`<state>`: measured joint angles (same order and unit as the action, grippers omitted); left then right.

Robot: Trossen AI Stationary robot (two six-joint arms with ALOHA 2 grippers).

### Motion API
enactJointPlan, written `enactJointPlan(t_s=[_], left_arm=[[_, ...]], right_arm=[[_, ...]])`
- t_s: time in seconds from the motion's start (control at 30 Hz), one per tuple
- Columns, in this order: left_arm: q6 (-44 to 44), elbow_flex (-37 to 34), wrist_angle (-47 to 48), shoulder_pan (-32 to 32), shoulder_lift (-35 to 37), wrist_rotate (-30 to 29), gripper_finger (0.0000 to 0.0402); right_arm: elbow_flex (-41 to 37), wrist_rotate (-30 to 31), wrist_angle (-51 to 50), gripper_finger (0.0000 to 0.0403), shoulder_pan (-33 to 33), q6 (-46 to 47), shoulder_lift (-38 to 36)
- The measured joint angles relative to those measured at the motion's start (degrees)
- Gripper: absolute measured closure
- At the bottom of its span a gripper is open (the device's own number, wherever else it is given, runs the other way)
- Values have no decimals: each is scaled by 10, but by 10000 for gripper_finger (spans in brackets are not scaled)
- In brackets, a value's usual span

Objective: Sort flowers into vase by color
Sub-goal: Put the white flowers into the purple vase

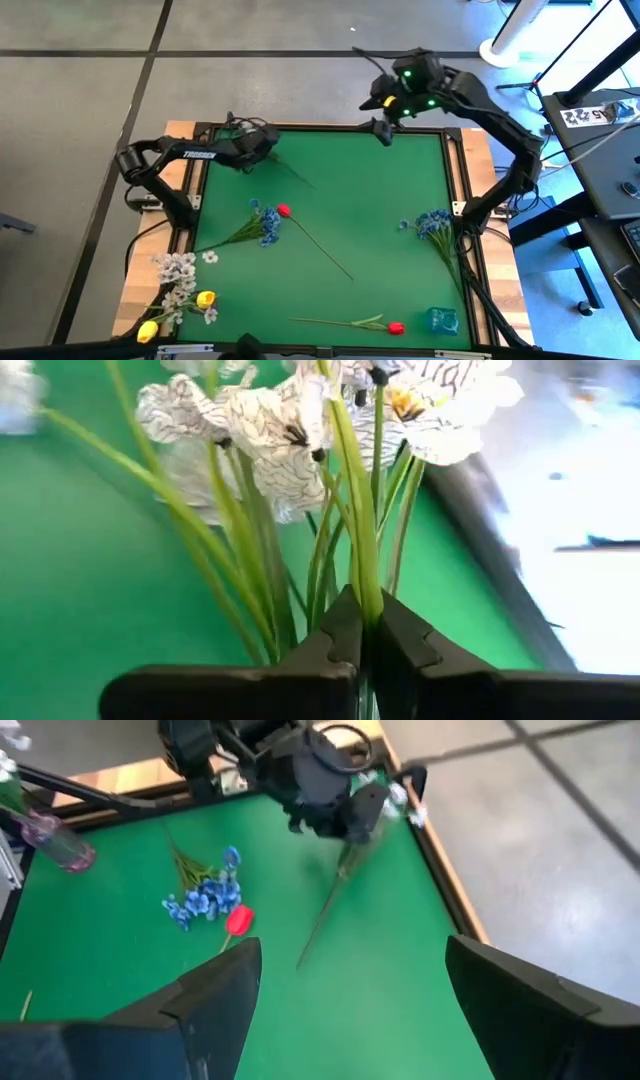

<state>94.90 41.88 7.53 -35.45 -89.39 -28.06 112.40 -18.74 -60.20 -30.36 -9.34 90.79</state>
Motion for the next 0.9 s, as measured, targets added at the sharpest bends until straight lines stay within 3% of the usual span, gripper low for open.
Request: enactJointPlan(t_s=[0.13,0.23,0.4,0.47,0.57,0.73,0.9], left_arm=[[-97,6,-118,44,30,-18,398],[-231,6,-233,87,65,-21,399],[-455,7,-426,183,127,47,399],[-493,7,-444,218,154,72,400],[-530,7,-425,267,191,81,400],[-540,7,-429,320,249,186,400],[-603,7,-426,361,296,269,400]], right_arm=[[0,0,0,86,0,-6,-29],[0,-11,4,86,0,-22,-46],[-10,-100,25,86,0,-29,-59],[-29,-139,49,86,10,-30,-70],[-63,-151,86,86,43,-49,-85],[-81,-94,134,86,153,-73,-88],[-81,78,242,86,260,-72,-88]])
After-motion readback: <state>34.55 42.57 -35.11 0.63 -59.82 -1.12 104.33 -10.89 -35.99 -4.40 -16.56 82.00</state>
